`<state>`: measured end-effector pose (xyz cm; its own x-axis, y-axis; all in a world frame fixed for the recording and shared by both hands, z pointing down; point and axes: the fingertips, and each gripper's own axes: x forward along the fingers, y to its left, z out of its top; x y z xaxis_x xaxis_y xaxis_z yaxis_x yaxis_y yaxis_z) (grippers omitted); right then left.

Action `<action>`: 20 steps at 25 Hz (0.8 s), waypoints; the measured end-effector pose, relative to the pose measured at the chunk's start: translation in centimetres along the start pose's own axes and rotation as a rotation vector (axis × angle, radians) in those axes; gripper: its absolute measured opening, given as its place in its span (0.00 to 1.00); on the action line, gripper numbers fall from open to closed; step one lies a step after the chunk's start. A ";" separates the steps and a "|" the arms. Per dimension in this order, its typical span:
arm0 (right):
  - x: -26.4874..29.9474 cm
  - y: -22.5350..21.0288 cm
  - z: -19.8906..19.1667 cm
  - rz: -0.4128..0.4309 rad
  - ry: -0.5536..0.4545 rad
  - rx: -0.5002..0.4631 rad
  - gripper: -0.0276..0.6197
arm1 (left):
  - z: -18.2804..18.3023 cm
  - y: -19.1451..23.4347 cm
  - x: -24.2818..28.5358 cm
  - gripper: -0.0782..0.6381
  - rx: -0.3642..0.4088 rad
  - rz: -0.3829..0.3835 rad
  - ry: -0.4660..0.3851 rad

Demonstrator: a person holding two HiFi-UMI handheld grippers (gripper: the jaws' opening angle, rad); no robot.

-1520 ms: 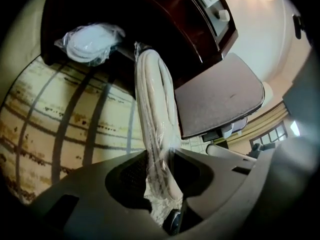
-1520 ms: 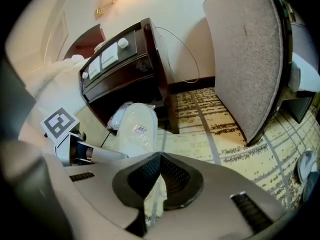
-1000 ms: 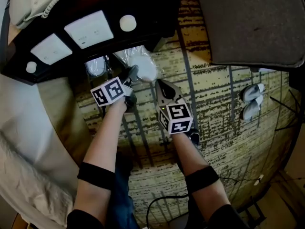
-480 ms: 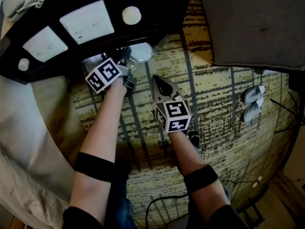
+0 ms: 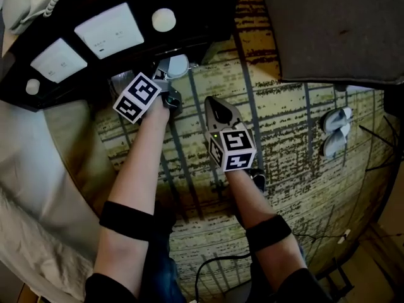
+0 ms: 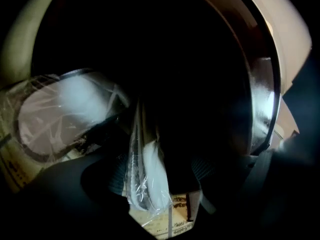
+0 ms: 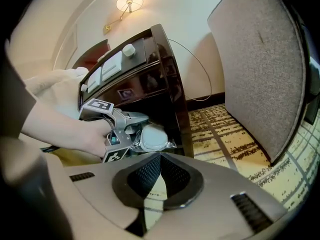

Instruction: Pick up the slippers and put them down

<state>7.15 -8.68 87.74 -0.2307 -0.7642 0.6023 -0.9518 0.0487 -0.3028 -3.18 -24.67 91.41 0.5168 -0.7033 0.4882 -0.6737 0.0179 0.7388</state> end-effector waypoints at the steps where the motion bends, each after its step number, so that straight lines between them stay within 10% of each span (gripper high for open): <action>1: -0.4 -0.1 0.0 -0.004 0.006 0.002 0.05 | 0.1 -0.1 -0.6 0.66 0.015 0.015 0.006; 15: -14.7 4.2 8.7 -0.009 0.135 -0.049 0.05 | 3.7 -6.3 -20.5 0.65 0.147 0.193 0.140; 20: -21.0 7.4 15.3 -0.004 0.142 -0.051 0.05 | 6.1 -13.7 -29.8 0.33 0.271 0.152 0.191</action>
<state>8.01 -2.11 61.60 -0.2498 -0.6663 0.7026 -0.9609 0.0811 -0.2648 -12.56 -8.28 63.96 0.4717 -0.5613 0.6800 -0.8528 -0.0944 0.5136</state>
